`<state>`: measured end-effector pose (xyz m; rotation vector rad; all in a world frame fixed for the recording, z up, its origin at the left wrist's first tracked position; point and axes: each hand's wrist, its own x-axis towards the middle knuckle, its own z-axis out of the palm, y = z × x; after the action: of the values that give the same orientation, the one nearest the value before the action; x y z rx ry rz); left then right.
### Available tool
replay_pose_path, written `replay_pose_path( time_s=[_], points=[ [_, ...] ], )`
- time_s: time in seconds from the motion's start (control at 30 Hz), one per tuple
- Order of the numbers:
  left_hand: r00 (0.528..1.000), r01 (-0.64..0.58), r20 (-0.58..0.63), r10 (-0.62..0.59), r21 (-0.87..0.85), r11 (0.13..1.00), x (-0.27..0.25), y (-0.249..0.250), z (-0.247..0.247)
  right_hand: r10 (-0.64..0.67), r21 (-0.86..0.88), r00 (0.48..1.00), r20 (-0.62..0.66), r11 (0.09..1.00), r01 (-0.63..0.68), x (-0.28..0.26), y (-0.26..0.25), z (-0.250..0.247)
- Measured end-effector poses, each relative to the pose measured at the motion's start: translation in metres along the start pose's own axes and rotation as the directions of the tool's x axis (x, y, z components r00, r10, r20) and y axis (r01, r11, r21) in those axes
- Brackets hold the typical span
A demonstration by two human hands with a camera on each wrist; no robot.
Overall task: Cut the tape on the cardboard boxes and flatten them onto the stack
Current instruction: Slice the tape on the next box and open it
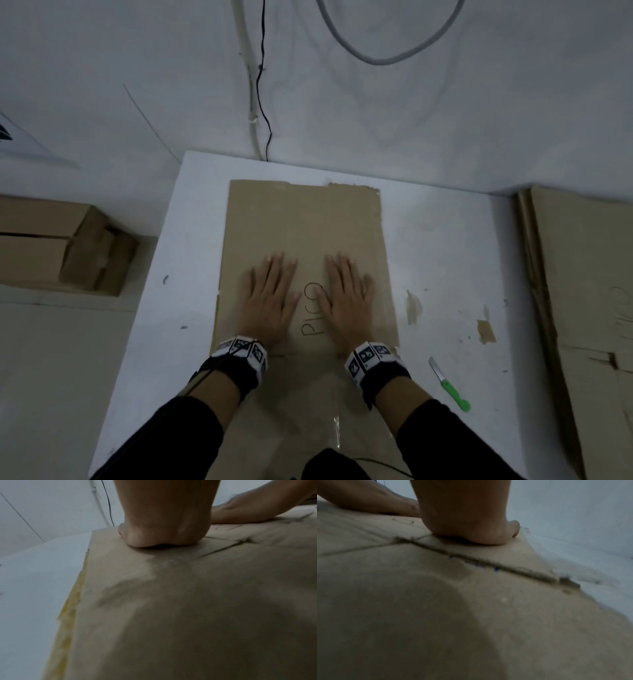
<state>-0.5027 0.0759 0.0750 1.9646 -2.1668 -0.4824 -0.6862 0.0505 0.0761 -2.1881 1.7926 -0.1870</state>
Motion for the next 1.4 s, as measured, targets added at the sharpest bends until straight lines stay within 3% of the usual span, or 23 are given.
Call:
replay_pose_path(
  time_s=[0.23, 0.37, 0.43, 0.47, 0.53, 0.6, 0.83, 0.9, 1.0, 1.1, 1.13, 1.2, 1.27, 1.33, 1.4],
  points=[
    [0.994, -0.040, -0.100, 0.042, 0.028, 0.999, 0.008, -0.002, 0.001, 0.015, -0.028, 0.998, -0.063, 0.999, -0.017, 0.005, -0.004, -0.001],
    [0.971, -0.046, -0.235, 0.050, 0.021, 0.999, 0.053, 0.001, -0.013, 0.020, -0.091, 0.970, -0.241, 0.995, -0.043, 0.046, -0.006, -0.012],
    [0.983, -0.020, -0.181, 0.023, 0.020, 1.000, 0.089, -0.003, -0.024, 0.108, -0.056, 0.981, -0.164, 0.991, -0.118, 0.077, -0.003, -0.028],
    [0.994, 0.002, -0.110, 0.001, 0.023, 1.000, 0.105, -0.009, -0.030, 0.181, -0.036, 0.983, -0.042, 0.983, -0.182, 0.093, 0.002, -0.037],
    [0.998, 0.046, 0.031, -0.048, 0.035, 0.998, 0.131, -0.022, -0.036, 0.262, -0.063, 0.949, 0.174, 0.965, -0.255, 0.123, 0.013, -0.054],
    [0.986, 0.125, 0.100, -0.131, 0.069, 0.990, 0.143, -0.030, -0.037, 0.263, -0.081, 0.925, 0.273, 0.965, -0.250, 0.141, 0.020, -0.062],
    [0.931, 0.204, 0.272, -0.243, 0.165, 0.965, 0.150, -0.030, -0.044, 0.276, -0.024, 0.879, 0.390, 0.957, -0.290, 0.151, 0.025, -0.057],
    [0.939, 0.193, 0.271, -0.213, 0.098, 0.976, 0.148, -0.032, -0.050, 0.261, 0.004, 0.896, 0.360, 0.960, -0.281, 0.149, 0.026, -0.063],
    [0.971, 0.196, 0.138, -0.193, -0.008, 0.981, 0.119, -0.037, -0.048, 0.205, 0.117, 0.950, 0.234, 0.965, -0.237, 0.120, 0.031, -0.065],
    [0.940, 0.342, 0.050, -0.338, -0.121, 0.932, 0.056, -0.031, -0.037, 0.272, 0.166, 0.961, 0.056, 0.946, -0.278, 0.054, 0.032, -0.058],
    [0.911, 0.412, 0.039, -0.412, -0.151, 0.898, 0.032, -0.029, -0.034, 0.348, 0.182, 0.937, 0.024, 0.920, -0.347, 0.028, 0.031, -0.056],
    [0.830, 0.554, 0.030, -0.558, -0.170, 0.815, -0.010, -0.025, -0.031, 0.544, 0.266, 0.839, 0.022, 0.806, -0.530, -0.017, 0.029, -0.052],
    [0.792, 0.605, 0.040, -0.609, -0.174, 0.777, -0.040, -0.017, -0.034, 0.673, 0.325, 0.738, 0.046, 0.688, -0.648, -0.054, 0.029, -0.049],
    [0.784, 0.609, 0.019, -0.621, -0.221, 0.762, -0.057, -0.008, -0.038, 0.711, 0.389, 0.701, 0.055, 0.631, -0.671, -0.076, 0.028, -0.049],
    [0.741, 0.647, 0.053, -0.670, -0.324, 0.690, -0.059, -0.006, -0.044, 0.702, 0.478, 0.706, 0.092, 0.591, -0.650, -0.086, 0.031, -0.049]
  ],
)
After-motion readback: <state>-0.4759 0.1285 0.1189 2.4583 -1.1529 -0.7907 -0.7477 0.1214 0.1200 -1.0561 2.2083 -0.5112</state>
